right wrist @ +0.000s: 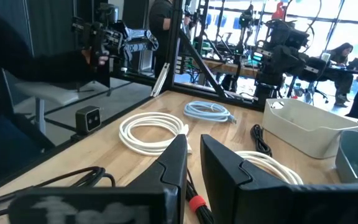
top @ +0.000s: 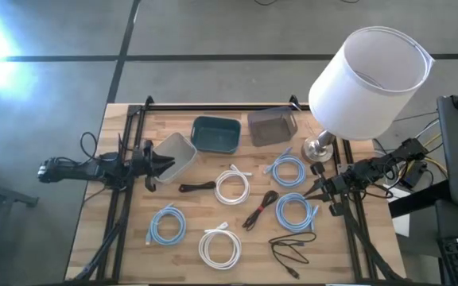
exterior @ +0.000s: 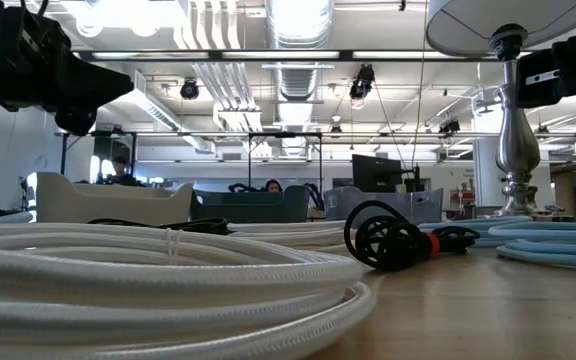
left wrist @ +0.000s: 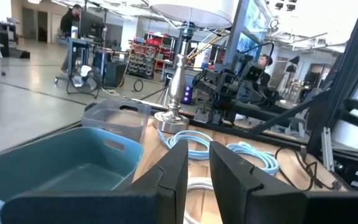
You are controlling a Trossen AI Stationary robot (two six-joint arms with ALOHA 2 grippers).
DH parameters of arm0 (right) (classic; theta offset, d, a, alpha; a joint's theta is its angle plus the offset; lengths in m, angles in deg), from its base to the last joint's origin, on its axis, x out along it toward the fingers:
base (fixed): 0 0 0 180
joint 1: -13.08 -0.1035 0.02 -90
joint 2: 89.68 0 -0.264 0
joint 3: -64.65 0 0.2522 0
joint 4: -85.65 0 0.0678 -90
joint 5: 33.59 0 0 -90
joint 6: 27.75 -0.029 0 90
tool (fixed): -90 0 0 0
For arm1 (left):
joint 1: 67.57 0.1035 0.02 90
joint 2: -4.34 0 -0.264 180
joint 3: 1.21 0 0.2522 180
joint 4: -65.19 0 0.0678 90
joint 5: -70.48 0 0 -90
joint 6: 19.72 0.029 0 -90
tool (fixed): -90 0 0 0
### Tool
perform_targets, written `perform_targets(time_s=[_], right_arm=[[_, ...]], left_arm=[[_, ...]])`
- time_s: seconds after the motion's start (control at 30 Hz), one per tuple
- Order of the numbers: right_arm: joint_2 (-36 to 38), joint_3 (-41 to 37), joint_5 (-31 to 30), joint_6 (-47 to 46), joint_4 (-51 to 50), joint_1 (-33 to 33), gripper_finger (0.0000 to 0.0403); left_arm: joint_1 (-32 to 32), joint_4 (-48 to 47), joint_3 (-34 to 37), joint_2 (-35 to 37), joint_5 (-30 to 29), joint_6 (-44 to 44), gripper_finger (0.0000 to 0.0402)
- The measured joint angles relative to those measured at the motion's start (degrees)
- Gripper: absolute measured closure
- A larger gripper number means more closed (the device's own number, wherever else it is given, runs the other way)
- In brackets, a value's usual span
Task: Pick & Place USB Port
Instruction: Put the bottom left light blue HDMI cable into the white bin
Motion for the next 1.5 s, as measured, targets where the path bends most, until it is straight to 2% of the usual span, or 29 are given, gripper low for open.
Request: perform_targets(time_s=[0.27,0.4,0.47,0.57,0.73,0.87,0.93,1.07,1.17,1.2,1.4,1.5], right_arm=[[0.0,0.0,-0.8,0.3,1.4,0.0,0.036],[-0.1,0.0,-0.9,-10.1,6.1,0.0,0.036],[0.0,0.0,-1.0,-16.3,11.0,0.0,0.036],[0.0,0.0,-1.0,-19.5,18.1,0.0,0.036],[0.0,0.0,-1.0,-18.7,25.3,0.0,0.036],[0.0,0.0,-1.8,-11.6,27.3,0.0,0.036],[-0.1,0.0,-6.2,-4.5,27.6,0.0,0.036],[-1.7,0.0,-24.5,11.2,29.4,0.0,0.036],[-3.7,0.0,-36.8,10.7,36.1,0.2,0.0358],[-4.5,0.0,-38.3,9.6,37.7,0.3,0.0356],[-10.4,2.3,-38.5,5.2,38.3,2.2,0.0317],[-14.8,4.8,-38.5,5.5,38.2,2.9,0.0292]], left_arm=[[0.0,0.1,0.0,0.0,0.0,0.7,0.0332],[0.0,0.7,0.0,-0.1,0.8,-0.5,0.0332],[0.0,0.7,-0.2,-0.2,3.4,-1.0,0.0331],[0.0,0.5,-0.8,-1.2,7.0,0.0,0.0324],[0.0,0.0,-3.4,-4.7,7.1,3.5,0.0283],[0.0,-2.1,-6.8,-9.1,7.9,4.7,0.0242],[0.0,-4.8,-9.0,-11.6,9.7,5.2,0.0228],[0.0,-9.7,-13.4,-16.6,14.0,5.9,0.0216],[-0.2,-11.0,-14.8,-20.8,15.7,5.9,0.0217],[-0.3,-11.1,-15.2,-22.2,16.4,5.8,0.0218],[-1.1,-11.4,-16.1,-30.4,19.6,3.6,0.0218],[-2.0,-11.3,-16.1,-33.4,25.1,1.2,0.0218]])
